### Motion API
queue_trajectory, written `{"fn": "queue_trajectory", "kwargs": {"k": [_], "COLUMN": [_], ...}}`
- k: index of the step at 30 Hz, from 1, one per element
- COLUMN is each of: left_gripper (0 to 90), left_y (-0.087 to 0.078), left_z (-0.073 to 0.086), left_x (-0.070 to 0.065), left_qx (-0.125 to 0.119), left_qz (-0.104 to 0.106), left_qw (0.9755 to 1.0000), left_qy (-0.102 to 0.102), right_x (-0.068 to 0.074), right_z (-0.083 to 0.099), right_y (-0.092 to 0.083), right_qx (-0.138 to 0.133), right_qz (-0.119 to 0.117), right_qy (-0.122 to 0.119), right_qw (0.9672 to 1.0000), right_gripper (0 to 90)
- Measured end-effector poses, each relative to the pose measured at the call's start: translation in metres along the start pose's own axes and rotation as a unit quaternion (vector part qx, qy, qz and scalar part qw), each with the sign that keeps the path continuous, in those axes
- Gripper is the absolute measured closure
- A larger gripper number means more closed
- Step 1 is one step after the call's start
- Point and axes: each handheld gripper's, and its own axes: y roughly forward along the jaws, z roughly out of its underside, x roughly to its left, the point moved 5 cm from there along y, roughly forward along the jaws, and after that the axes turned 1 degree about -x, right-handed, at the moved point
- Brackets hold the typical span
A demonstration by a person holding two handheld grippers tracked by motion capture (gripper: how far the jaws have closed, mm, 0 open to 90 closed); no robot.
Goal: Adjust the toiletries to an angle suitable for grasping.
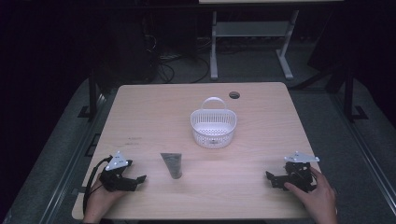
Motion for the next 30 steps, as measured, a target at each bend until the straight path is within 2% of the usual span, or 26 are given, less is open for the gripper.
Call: {"fn": "queue_trajectory", "kwargs": {"k": [8, 11, 13, 15, 18, 19, 21, 28, 30], "left_gripper": [15.4, 28.1, 35.8, 38.2, 47.6, 56.1, 59.6, 88.0, 89.4], "left_y": [-0.001, -0.005, -0.008, -0.010, -0.013, -0.015, -0.019, -0.032, -0.034], "left_z": [0.000, 0.000, -0.001, -0.002, -0.004, -0.006, -0.010, -0.017, -0.019], "left_x": [0.000, -0.002, -0.003, -0.004, -0.005, -0.006, -0.007, -0.009, -0.011], "left_qx": [-0.004, -0.004, 0.001, -0.001, -0.001, -0.003, -0.010, -0.007, -0.002], "left_qz": [-0.007, -0.006, -0.001, 0.002, 0.008, 0.009, 0.012, 0.031, 0.037], "left_qw": [1.0000, 1.0000, 0.9999, 0.9998, 0.9996, 0.9995, 0.9992, 0.9982, 0.9979], "left_qy": [-0.005, -0.005, -0.015, -0.021, -0.027, -0.029, -0.036, -0.050, -0.053], "right_x": [0.000, 0.000, 0.000, 0.000, 0.000, 0.000, 0.000, 0.000, 0.000], "right_z": [0.000, 0.000, 0.000, 0.000, 0.000, 0.000, 0.000, 0.000, 0.000], "right_y": [0.000, 0.000, 0.000, 0.000, 0.000, 0.000, 0.000, 0.000, 0.000], "right_qx": [0.000, 0.000, 0.000, 0.000, -0.001, -0.001, -0.001, -0.001, -0.001], "right_qz": [0.000, 0.000, 0.000, 0.000, 0.000, 0.000, 0.000, 0.000, 0.000], "right_qy": [0.000, 0.000, 0.000, 0.000, 0.000, 0.001, 0.001, 0.001, 0.001], "right_qw": [1.0000, 1.0000, 1.0000, 1.0000, 1.0000, 1.0000, 1.0000, 1.0000, 1.0000], "right_gripper": [0.0, 0.0, 0.0, 0.0, 0.0, 0.0, 0.0, 0.0, 0.0]}}
